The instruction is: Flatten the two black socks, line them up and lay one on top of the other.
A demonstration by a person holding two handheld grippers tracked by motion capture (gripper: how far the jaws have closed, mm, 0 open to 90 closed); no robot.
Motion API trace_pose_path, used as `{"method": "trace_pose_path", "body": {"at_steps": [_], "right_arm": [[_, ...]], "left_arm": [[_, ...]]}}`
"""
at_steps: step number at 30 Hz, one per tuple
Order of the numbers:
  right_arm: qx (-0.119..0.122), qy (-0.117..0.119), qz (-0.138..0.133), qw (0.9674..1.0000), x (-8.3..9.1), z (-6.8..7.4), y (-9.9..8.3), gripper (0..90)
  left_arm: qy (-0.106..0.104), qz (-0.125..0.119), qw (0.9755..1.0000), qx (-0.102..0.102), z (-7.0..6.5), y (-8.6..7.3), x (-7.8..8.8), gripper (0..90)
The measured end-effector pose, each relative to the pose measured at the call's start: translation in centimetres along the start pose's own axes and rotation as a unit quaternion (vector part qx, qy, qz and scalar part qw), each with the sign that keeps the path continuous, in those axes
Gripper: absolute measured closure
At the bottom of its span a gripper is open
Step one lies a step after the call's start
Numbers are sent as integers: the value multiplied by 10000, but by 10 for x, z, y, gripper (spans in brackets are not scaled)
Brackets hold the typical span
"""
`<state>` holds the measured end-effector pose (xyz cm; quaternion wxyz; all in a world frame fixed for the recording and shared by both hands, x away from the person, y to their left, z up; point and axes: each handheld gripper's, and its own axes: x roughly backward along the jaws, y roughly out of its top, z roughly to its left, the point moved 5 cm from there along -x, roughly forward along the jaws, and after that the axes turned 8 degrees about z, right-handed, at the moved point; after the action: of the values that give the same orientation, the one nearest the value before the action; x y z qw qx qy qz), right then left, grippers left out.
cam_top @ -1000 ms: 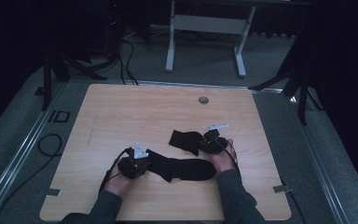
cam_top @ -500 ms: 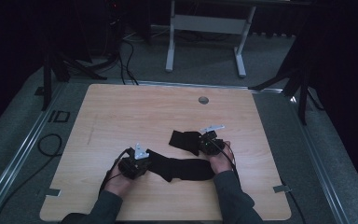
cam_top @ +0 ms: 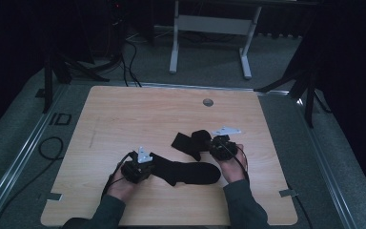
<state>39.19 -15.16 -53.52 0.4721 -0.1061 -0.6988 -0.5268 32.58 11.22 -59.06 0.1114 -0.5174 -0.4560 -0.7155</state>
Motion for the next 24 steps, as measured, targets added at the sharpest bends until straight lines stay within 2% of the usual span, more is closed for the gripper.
{"method": "trace_pose_path", "body": {"at_steps": [4,9,12,16,24], "right_arm": [[-160,-148,-83,9997,14,-15,-15,864],[-348,-292,-52,9990,19,-36,-32,861],[-226,-565,86,9981,20,-45,-37,859],[-227,-631,171,9976,21,-54,-44,857],[-10,-1034,546,9931,14,-63,-55,854]], "left_arm": [[0,6,10000,-7,0,0,0,807],[-2,2,10000,-12,-1,0,0,807],[-1,2,10000,-28,-2,1,0,807],[-12,-5,10000,-41,-2,1,-1,807],[-19,6,10000,-71,-3,1,-1,806]]}}
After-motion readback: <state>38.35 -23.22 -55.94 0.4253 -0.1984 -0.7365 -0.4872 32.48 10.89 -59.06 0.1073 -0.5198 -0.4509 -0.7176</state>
